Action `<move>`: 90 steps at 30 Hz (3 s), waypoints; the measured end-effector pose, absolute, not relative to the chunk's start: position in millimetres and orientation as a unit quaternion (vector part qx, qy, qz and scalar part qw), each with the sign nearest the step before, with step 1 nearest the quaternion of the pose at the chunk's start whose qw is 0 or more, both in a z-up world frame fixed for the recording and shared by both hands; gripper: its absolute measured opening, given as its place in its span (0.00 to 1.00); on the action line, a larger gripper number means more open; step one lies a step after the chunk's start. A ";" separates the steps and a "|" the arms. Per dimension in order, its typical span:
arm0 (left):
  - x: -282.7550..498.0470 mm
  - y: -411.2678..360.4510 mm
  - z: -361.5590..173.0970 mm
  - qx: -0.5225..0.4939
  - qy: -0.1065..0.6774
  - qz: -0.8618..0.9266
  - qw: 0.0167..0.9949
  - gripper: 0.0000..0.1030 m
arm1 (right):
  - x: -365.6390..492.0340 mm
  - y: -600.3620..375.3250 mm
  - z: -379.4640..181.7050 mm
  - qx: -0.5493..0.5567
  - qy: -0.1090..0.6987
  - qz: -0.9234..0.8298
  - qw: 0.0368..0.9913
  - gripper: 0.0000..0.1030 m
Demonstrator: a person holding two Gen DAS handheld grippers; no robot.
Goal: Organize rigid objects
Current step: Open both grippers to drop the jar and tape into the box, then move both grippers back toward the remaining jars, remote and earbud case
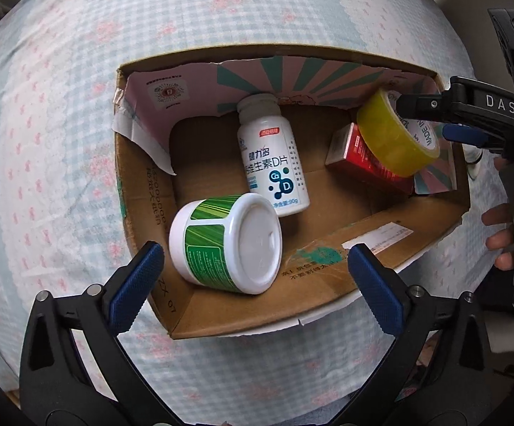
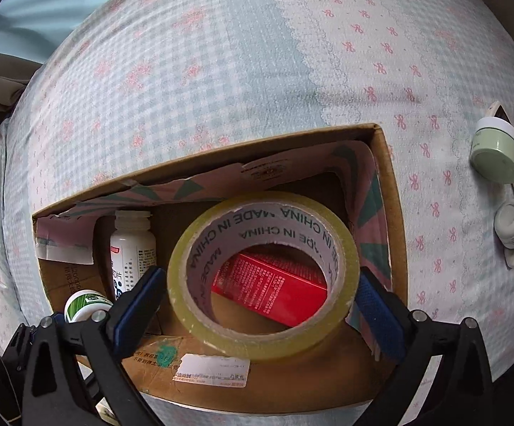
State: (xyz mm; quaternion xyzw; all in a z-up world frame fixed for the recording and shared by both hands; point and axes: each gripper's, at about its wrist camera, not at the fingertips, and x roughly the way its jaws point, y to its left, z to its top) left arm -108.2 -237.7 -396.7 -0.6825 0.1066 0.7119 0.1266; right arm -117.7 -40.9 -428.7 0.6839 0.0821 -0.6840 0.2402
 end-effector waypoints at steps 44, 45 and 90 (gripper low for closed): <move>-32.7 -207.8 -258.7 -0.607 0.095 0.781 0.108 1.00 | -52.5 44.6 -269.7 0.551 0.094 -0.795 0.235 1.00; -31.0 -201.2 -256.3 -0.603 0.101 0.784 0.108 1.00 | -51.5 53.6 -264.6 0.544 0.093 -0.800 0.236 1.00; -146.9 211.7 -455.9 -0.662 0.181 0.710 0.156 1.00 | -209.9 307.6 -452.3 0.558 0.173 -0.768 0.263 1.00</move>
